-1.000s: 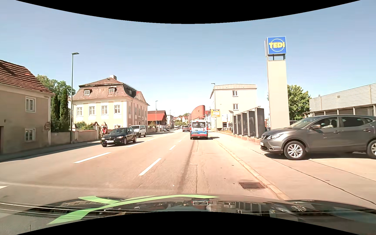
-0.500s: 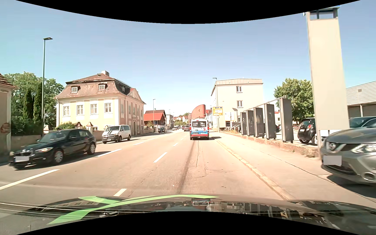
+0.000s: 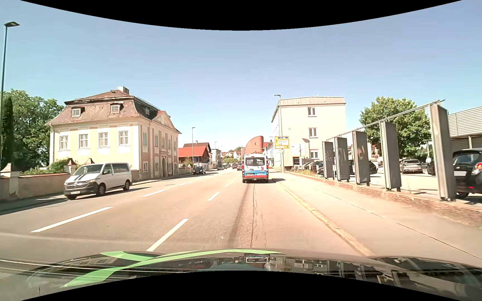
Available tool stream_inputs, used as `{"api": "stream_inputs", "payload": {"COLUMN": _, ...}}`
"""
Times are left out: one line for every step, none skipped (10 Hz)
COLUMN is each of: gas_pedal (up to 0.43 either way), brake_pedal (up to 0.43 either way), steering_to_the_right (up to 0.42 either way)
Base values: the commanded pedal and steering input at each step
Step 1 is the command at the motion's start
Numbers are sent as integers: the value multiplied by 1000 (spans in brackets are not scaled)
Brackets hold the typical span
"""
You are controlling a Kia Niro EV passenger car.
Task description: Follow the waypoints while adhering to traffic rules and regulations
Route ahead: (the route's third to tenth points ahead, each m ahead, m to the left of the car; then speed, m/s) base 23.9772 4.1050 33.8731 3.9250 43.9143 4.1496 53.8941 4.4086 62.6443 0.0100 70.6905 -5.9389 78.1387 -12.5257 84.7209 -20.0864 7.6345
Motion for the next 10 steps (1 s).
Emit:
{"api": "stream_inputs", "payload": {"gas_pedal": 0, "brake_pedal": 0, "steering_to_the_right": -2}}
{"api": "stream_inputs", "payload": {"gas_pedal": 0, "brake_pedal": 0, "steering_to_the_right": -4}}
{"api": "stream_inputs", "payload": {"gas_pedal": 0, "brake_pedal": 0, "steering_to_the_right": -6}}
{"api": "stream_inputs", "payload": {"gas_pedal": 0, "brake_pedal": 0, "steering_to_the_right": -6}}
{"api": "stream_inputs", "payload": {"gas_pedal": 0, "brake_pedal": 0, "steering_to_the_right": -6}}
{"api": "stream_inputs", "payload": {"gas_pedal": 0, "brake_pedal": 0, "steering_to_the_right": -6}}
{"api": "stream_inputs", "payload": {"gas_pedal": 0, "brake_pedal": 0, "steering_to_the_right": -6}}
{"api": "stream_inputs", "payload": {"gas_pedal": 0, "brake_pedal": 0, "steering_to_the_right": -6}}
{"api": "stream_inputs", "payload": {"gas_pedal": 0, "brake_pedal": 0, "steering_to_the_right": -7}}
{"api": "stream_inputs", "payload": {"gas_pedal": 0, "brake_pedal": 0, "steering_to_the_right": -8}}
